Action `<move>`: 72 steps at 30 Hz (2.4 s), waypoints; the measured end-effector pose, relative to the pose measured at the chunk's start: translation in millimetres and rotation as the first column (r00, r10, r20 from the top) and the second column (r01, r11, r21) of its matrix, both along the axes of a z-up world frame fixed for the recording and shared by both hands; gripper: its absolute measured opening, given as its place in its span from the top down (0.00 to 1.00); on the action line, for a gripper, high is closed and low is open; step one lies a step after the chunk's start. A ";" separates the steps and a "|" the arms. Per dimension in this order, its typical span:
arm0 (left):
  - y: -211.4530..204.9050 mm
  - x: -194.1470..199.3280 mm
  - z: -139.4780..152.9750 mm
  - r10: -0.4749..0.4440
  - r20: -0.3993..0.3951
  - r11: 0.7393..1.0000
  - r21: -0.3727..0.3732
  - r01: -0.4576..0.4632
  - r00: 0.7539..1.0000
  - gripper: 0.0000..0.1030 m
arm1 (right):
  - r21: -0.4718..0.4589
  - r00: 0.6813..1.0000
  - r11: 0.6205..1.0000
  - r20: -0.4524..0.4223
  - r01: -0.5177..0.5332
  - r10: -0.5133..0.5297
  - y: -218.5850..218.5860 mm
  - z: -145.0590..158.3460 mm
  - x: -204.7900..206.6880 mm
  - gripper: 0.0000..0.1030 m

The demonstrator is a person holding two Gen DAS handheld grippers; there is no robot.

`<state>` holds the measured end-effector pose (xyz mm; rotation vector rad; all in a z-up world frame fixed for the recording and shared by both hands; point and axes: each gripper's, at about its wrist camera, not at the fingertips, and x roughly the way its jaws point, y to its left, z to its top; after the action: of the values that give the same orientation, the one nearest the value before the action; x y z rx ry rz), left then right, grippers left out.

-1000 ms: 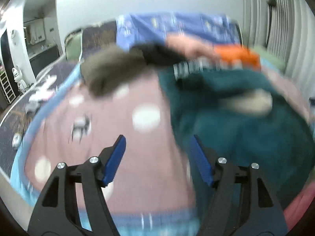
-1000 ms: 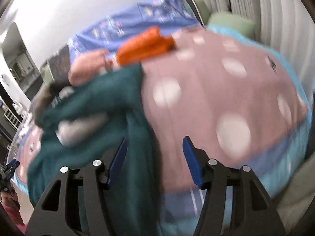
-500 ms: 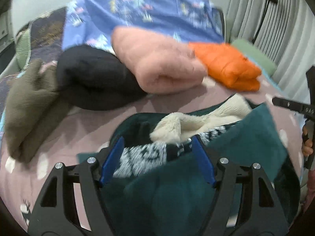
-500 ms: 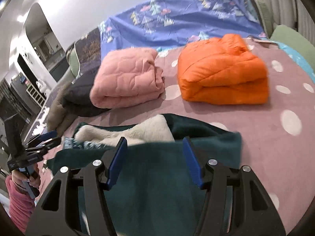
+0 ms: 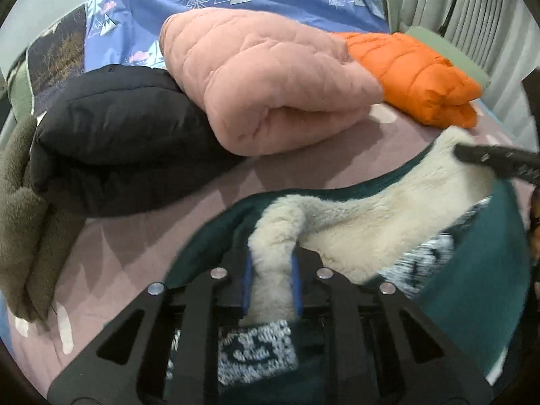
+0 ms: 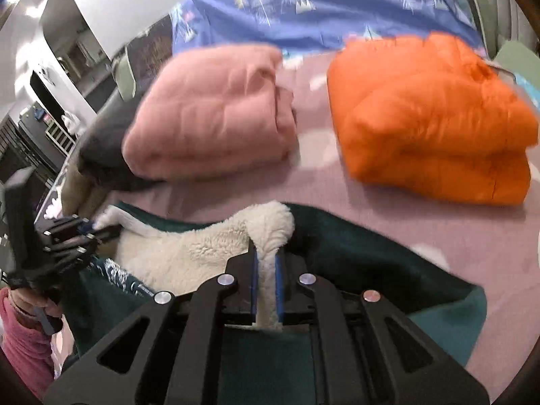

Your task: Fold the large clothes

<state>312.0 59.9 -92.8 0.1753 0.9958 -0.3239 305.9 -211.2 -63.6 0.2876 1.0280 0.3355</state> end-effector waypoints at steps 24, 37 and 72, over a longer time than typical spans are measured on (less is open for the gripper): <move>-37.4 -8.3 -23.1 -0.015 0.097 0.986 0.166 -0.002 0.995 0.44 | -0.373 0.986 0.922 0.084 -0.102 0.143 82.7 -41.9 -21.6 0.41; 31.3 -67.6 25.6 0.077 0.143 0.995 -0.066 -0.068 0.987 0.26 | -0.338 0.963 0.941 0.249 -0.014 0.104 28.3 32.4 -119.2 0.32; 147.2 -412.3 -44.7 -0.062 0.002 0.907 -0.417 0.057 0.998 0.43 | 0.201 0.990 0.973 0.057 0.116 -0.129 -95.8 -33.9 -459.5 0.55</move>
<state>-100.2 207.1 -137.5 -0.1866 0.9115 -0.5867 -153.5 -307.0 -97.5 0.5131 0.9050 0.3338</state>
